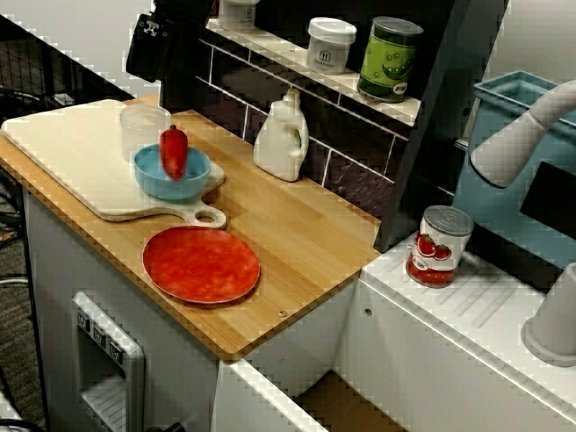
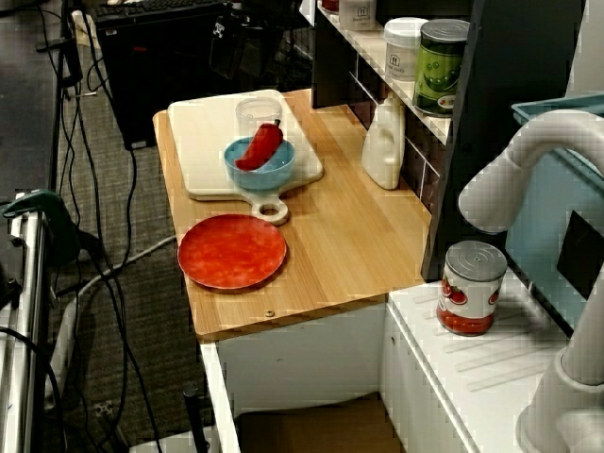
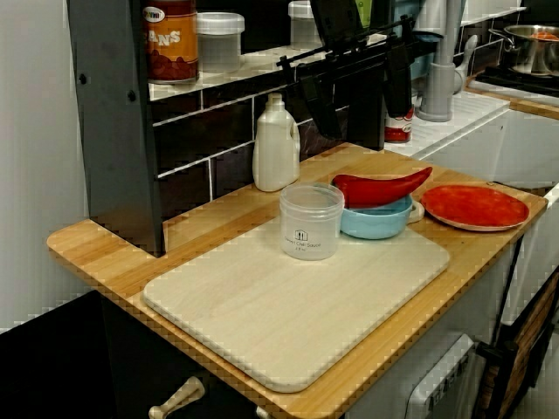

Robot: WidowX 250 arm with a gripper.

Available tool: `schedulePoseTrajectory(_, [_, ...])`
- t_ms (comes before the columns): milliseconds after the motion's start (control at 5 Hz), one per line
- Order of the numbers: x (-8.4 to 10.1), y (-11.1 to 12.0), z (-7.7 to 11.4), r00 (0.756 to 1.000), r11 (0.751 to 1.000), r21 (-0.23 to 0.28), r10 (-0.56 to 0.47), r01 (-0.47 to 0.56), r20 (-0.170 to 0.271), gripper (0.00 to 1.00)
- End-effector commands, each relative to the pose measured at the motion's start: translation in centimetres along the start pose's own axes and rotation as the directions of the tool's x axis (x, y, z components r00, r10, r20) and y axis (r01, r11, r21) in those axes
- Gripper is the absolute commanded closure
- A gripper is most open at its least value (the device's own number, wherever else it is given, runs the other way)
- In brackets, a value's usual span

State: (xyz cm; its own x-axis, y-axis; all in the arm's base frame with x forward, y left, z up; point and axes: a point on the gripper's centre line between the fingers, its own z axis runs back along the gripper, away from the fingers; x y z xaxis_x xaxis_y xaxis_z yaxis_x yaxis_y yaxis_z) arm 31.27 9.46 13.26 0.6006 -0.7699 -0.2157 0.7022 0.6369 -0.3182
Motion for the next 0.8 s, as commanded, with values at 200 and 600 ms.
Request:
schedulePoseTrajectory(200, [-2.37, -1.01, 1.68, 0.998, 0.995, 0.092, -0.034, 0.028, 0.06, 0.0])
schedulePoseTrajectory(600, [-2.65, -1.03, 1.94, 0.994, 0.992, 0.115, -0.07, 0.06, 0.086, 0.0])
